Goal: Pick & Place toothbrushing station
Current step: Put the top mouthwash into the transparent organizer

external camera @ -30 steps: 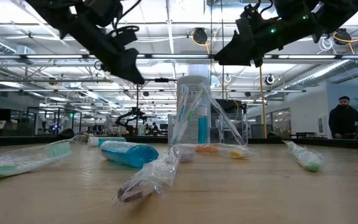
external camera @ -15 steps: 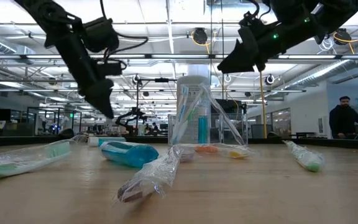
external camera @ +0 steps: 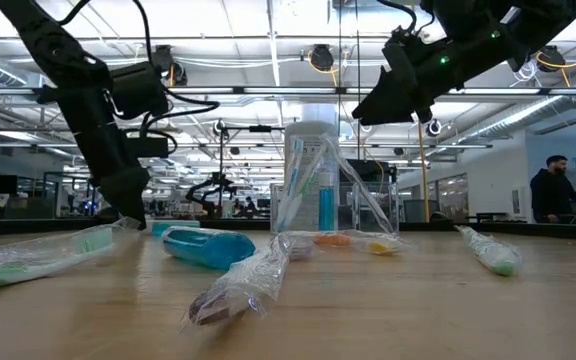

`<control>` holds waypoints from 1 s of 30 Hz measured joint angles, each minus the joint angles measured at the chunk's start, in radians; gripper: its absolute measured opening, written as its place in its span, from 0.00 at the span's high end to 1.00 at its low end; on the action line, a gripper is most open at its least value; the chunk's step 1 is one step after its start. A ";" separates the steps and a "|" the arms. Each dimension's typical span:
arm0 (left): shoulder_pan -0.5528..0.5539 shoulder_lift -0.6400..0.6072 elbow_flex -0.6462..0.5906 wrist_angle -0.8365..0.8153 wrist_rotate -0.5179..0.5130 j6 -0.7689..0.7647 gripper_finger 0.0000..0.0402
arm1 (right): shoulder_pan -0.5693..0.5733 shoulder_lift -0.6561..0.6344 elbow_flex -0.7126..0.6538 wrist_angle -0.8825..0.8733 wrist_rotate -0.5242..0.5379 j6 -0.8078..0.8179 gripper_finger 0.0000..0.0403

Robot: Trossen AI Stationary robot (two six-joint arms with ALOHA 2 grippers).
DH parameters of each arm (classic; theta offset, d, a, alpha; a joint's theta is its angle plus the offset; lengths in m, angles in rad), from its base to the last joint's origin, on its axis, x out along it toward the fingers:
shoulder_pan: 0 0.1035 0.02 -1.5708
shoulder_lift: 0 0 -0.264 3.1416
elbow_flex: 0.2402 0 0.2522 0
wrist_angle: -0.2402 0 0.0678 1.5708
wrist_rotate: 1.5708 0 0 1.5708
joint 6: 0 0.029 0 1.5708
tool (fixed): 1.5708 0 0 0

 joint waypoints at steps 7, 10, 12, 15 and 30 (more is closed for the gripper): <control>0.000 0.000 -0.053 0.130 0.024 0.080 0.51 | 0.000 0.000 0.000 -0.091 -0.001 0.088 0.56; 0.000 0.002 -0.056 0.143 0.025 0.135 0.51 | 0.000 0.000 -0.001 -0.112 -0.001 0.119 0.56; 0.000 0.006 -0.056 0.143 0.023 0.151 0.51 | 0.002 0.000 -0.001 -0.113 -0.002 0.147 0.56; 0.001 0.006 -0.056 0.157 0.021 0.207 0.51 | 0.014 0.000 -0.001 -0.113 -0.027 0.172 0.56; 0.040 0.016 -0.056 0.207 0.124 0.324 0.55 | 0.129 0.000 -0.001 -0.110 -0.104 0.173 0.56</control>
